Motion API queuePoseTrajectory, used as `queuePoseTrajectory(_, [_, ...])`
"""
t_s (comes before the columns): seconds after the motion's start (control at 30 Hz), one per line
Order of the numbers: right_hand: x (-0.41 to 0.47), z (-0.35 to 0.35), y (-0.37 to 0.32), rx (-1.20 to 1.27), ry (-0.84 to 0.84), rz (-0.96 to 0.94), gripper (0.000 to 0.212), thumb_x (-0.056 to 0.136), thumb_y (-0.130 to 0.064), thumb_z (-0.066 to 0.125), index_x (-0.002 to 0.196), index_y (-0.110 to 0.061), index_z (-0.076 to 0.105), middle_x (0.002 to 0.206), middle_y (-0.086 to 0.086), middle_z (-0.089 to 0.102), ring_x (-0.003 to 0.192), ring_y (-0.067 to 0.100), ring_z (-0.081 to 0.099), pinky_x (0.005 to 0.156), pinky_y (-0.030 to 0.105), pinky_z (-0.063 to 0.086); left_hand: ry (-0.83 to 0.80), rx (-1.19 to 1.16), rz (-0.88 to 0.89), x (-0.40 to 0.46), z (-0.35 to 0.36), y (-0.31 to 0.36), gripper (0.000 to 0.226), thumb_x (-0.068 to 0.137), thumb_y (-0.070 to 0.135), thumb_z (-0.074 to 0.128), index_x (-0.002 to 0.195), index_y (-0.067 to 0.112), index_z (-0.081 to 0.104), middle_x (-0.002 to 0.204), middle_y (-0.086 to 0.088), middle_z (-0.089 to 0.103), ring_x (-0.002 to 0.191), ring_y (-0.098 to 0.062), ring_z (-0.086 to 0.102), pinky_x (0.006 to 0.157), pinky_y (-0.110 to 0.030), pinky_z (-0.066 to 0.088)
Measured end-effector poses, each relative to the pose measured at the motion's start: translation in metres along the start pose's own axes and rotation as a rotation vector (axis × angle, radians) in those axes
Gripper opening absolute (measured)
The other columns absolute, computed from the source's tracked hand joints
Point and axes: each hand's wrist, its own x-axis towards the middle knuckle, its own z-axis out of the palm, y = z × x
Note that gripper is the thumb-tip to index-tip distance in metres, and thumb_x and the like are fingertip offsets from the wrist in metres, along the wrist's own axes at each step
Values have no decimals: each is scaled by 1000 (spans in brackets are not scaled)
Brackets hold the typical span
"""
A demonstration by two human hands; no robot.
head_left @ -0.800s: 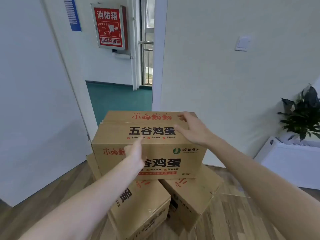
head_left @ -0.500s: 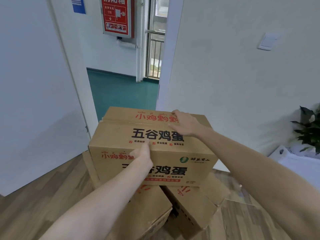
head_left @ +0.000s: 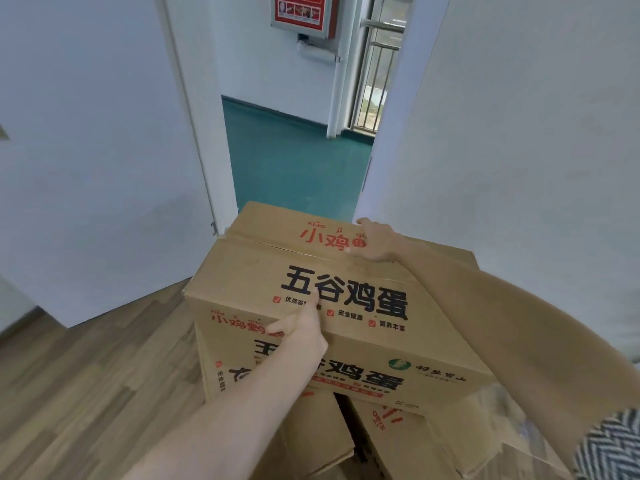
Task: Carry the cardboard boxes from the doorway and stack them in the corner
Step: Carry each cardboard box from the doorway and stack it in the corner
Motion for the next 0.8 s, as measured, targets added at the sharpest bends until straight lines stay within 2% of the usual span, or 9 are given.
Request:
queuePoseTrajectory(0.1, [35, -2, 8, 5, -12, -10, 90, 88, -58, 67, 154, -9, 29, 143, 14, 56, 121, 33, 59, 101, 47, 51, 60, -28, 35, 5, 9, -8, 105, 61, 37, 94, 136, 27, 22, 137, -22, 47, 122, -45, 50, 104, -68, 42])
queuePoseTrajectory(0.17, [57, -2, 14, -24, -12, -22, 96, 87, -60, 67, 156, -8, 26, 151, 15, 48, 132, 36, 52, 106, 49, 47, 102, -58, 44, 9, 16, -15, 117, 56, 38, 97, 142, 35, 18, 136, -21, 49, 123, -46, 50, 103, -72, 40])
queuePoseTrajectory(0.23, [75, -1, 21, -30, -47, -16, 102, 84, -64, 68, 157, -9, 25, 155, 16, 43, 138, 37, 46, 110, 54, 42, 121, -116, 59, 5, 23, -19, 128, 59, 29, 97, 151, 41, 9, 139, -18, 50, 127, -45, 49, 104, -74, 37])
queuePoseTrajectory(0.3, [95, 3, 28, -43, -90, -13, 106, 79, -72, 67, 155, -10, 28, 154, 16, 44, 138, 36, 46, 110, 55, 42, 119, -167, 83, 1, 29, -23, 135, 65, 14, 94, 156, 43, -1, 142, -14, 51, 132, -40, 47, 107, -72, 35])
queuePoseTrajectory(0.37, [105, 6, 31, -59, -145, -12, 104, 76, -75, 67, 148, -9, 36, 145, 14, 53, 129, 33, 54, 104, 50, 48, 139, -183, 105, -2, 34, -27, 136, 66, 6, 92, 158, 43, -2, 145, -11, 50, 134, -37, 45, 107, -69, 34])
queuePoseTrajectory(0.47, [112, 8, 32, -36, -216, -31, 97, 75, -73, 71, 140, -6, 43, 134, 12, 59, 119, 30, 59, 96, 42, 51, 181, -188, 109, -4, 39, -29, 134, 65, 5, 92, 158, 41, 2, 148, -11, 48, 137, -38, 43, 105, -69, 34])
queuePoseTrajectory(0.63, [122, 12, 34, -69, -243, -11, 122, 49, -90, 72, 139, -11, 48, 140, 14, 55, 128, 34, 52, 106, 52, 46, 226, -220, 48, -8, 38, -32, 123, 63, 9, 94, 157, 31, 17, 148, -13, 47, 137, -41, 42, 109, -71, 28])
queuePoseTrajectory(0.7, [112, 8, 32, 8, -245, -7, 121, 53, -81, 79, 143, -9, 42, 141, 14, 55, 124, 33, 54, 103, 49, 47, 228, -227, 29, -12, 33, -34, 122, 63, 13, 94, 156, 30, 18, 149, -14, 45, 137, -43, 41, 109, -72, 28])
queuePoseTrajectory(0.8, [98, 5, 29, 180, -260, -22, 110, 67, -58, 87, 146, -4, 33, 138, 15, 56, 103, 26, 56, 86, 41, 48, 221, -231, 23, -15, 21, -39, 122, 63, 17, 94, 156, 30, 17, 148, -15, 46, 135, -43, 43, 108, -71, 31])
